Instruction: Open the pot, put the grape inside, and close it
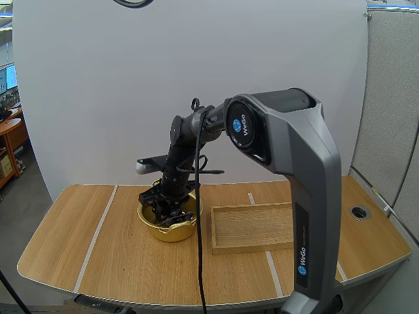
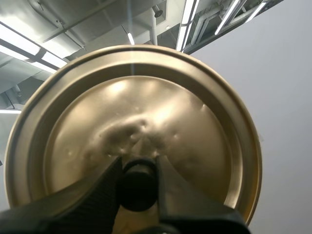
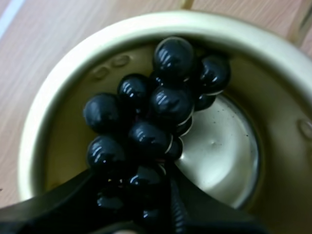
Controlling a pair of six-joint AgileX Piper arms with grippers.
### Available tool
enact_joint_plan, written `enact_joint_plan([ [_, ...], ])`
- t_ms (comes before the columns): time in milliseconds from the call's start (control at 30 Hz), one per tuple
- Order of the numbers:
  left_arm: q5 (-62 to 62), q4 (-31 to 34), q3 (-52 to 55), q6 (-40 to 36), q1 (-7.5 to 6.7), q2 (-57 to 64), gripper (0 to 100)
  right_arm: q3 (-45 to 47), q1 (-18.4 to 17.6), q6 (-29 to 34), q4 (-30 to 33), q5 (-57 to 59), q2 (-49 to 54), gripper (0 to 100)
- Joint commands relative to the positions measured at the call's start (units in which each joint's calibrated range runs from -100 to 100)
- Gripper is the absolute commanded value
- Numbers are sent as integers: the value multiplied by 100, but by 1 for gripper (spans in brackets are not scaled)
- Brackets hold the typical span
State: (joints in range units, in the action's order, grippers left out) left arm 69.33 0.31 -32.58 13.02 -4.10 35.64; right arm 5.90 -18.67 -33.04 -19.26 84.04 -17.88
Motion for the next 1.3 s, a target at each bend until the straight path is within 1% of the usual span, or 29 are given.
enact_joint_plan([
  [0,-211,90,-41,-21,-17,20,0,-31,-6,-55,216,-27,-243,0],
  [133,-211,90,-41,-21,-17,20,0,-31,-6,-55,295,168,-250,0],
  [700,-211,90,-41,-21,-17,20,0,-31,-6,-65,298,30,-250,0],
  [800,-211,90,-41,-21,-17,20,0,-31,-6,40,374,30,-250,0],
  [833,-211,90,-41,-21,-17,20,0,-31,-6,95,384,30,-250,12],
  [867,-211,90,-41,-21,-17,20,0,-31,-6,163,398,30,-250,26],
  [900,-211,90,-41,-21,-17,20,0,-31,-6,219,408,30,-250,49],
  [967,-211,90,-41,-21,-17,20,0,-31,-6,286,408,-93,-250,100],
  [1133,-211,90,-41,-21,-17,20,0,-31,-6,318,349,-156,-178,100],
  [1267,-211,90,-41,-21,-17,20,0,-31,-6,318,352,-329,152,100],
])
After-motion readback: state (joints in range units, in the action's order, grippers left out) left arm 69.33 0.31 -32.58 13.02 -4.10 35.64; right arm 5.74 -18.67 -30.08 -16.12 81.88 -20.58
